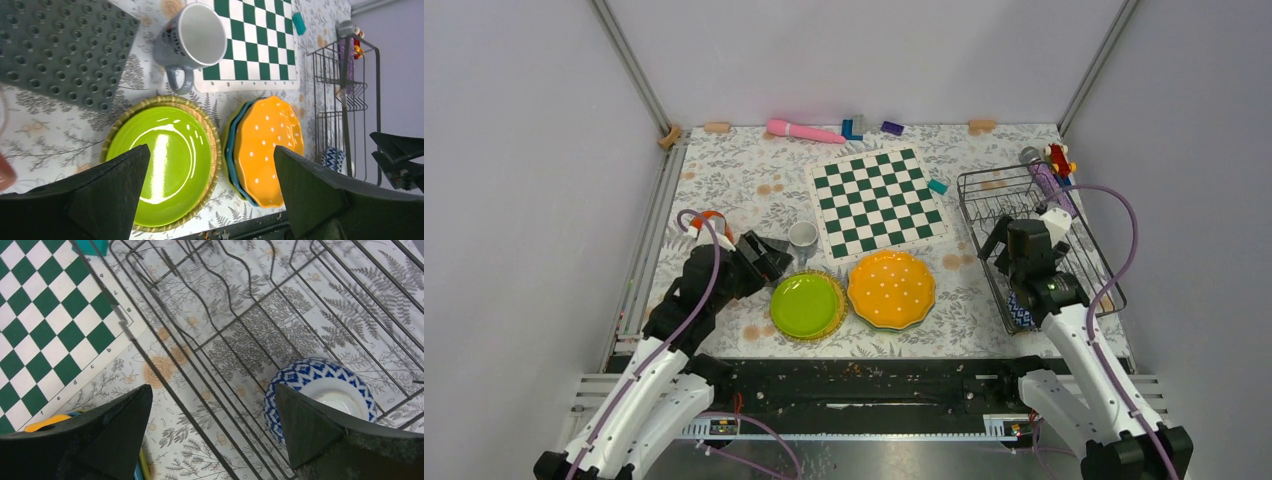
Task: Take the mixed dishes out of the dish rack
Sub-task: Pick up the bowl from the dish rack.
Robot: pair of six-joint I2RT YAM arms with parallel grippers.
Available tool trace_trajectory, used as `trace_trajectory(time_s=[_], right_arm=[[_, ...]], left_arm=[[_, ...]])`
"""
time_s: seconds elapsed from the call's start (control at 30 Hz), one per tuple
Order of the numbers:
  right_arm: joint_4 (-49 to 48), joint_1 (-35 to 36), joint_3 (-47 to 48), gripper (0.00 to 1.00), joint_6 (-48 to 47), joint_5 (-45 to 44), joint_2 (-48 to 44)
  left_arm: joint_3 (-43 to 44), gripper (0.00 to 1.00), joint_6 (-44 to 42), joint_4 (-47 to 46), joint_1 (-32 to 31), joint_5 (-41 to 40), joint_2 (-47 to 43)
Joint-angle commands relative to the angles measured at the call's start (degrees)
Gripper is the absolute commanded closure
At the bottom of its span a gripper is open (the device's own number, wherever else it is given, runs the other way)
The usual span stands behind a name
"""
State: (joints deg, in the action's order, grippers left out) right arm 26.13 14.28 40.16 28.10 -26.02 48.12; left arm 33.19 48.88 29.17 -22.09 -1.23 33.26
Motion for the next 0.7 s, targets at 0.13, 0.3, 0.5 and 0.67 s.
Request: trace_trajectory(time_s=[0.13,0.3,0.5,0.67], right_arm=[[4.78,-11.01,-2.11,0.00,1.38,3.56,-2.45],[5.32,-18.25,-3.80,0.00,2.76,6.35,-3.91],[8.33,-20.43,-2.33,0.00,4.55,4.65,-4.94],[13.27,-20.61,1.54,0.00,5.06,2.08,-3.74]], left_arm=[[3.71,0.01,-0.90,-14.82,-2.82,6.65,7.18],[5.76,0.01,-2.47,-20.60,-7.35,6.37,13.51],[9.87,0.01,-9.54,-22.44,-11.72,5.96,21.88],[10.40,0.01,-15.61,-25.32,-12.02,8.61,27.08]])
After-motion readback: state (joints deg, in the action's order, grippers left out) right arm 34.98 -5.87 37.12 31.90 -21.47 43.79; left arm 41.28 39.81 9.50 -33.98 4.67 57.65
